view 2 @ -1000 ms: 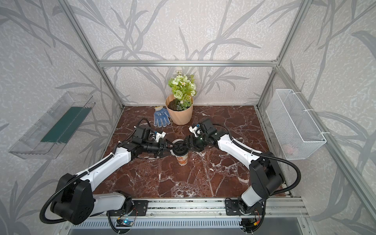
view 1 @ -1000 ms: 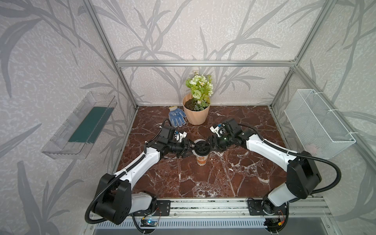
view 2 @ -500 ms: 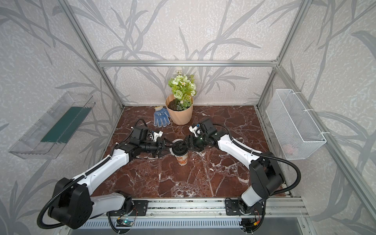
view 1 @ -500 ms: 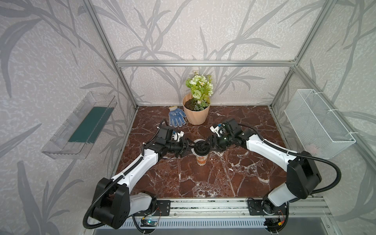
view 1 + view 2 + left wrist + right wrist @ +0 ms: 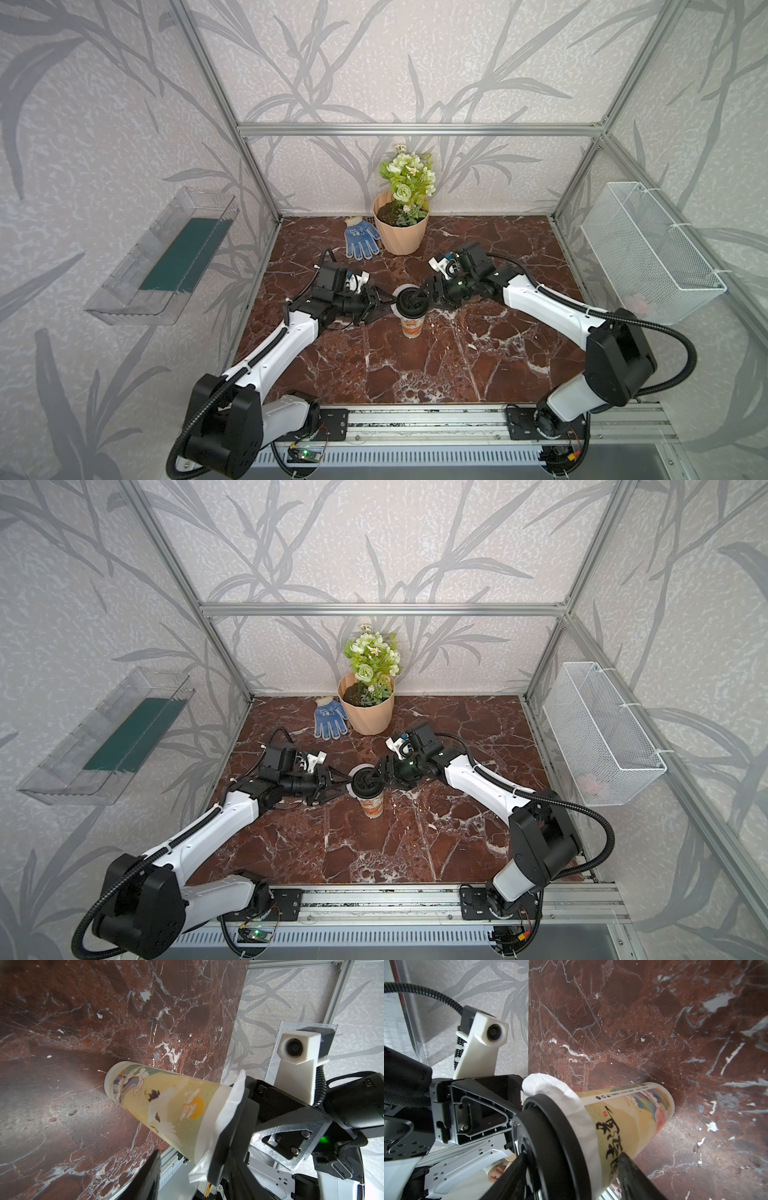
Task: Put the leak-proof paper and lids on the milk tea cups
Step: Secure the cup lid on the cup.
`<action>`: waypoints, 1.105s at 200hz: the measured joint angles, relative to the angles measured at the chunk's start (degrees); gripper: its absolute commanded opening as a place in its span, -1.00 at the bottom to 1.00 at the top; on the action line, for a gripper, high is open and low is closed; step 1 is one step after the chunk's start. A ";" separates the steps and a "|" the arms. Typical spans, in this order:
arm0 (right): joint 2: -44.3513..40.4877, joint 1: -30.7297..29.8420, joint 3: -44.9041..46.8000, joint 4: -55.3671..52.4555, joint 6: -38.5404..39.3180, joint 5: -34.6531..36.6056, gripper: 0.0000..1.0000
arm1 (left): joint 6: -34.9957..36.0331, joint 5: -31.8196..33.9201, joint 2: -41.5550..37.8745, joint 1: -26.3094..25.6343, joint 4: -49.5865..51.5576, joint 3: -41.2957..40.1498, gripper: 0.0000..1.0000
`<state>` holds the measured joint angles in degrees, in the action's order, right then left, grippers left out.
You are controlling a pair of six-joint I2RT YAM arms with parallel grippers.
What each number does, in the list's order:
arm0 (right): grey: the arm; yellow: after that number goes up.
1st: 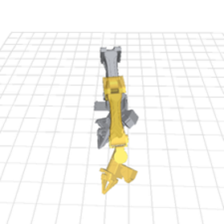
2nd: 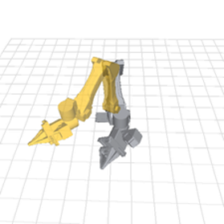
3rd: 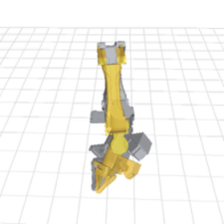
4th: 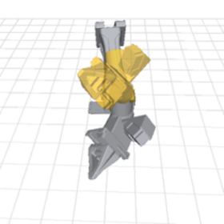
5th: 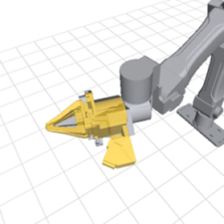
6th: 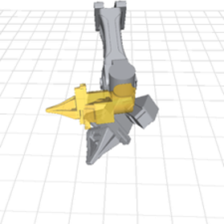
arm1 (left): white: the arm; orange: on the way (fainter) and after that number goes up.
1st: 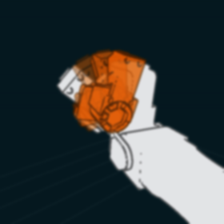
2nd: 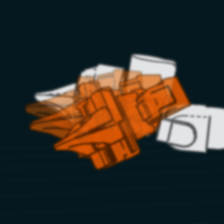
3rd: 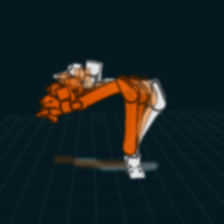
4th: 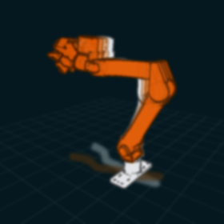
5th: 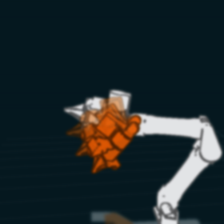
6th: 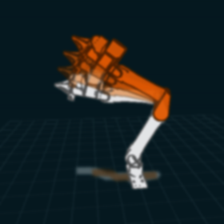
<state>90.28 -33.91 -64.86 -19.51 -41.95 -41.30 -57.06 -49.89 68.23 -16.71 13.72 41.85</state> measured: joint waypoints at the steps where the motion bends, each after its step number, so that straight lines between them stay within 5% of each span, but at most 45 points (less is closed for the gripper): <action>1: 0.00 0.00 0.02 0.00 0.00 0.00 0.34 | 0.00 0.00 0.00 0.00 -0.02 -0.02 -0.01; 221: 0.00 0.24 0.11 0.17 -0.02 -0.20 0.29 | 7.15 -2.67 2.12 0.02 2.69 1.31 -0.20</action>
<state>90.28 -33.67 -64.75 -19.33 -41.98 -41.50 -49.91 -52.56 70.35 -16.69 16.40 43.16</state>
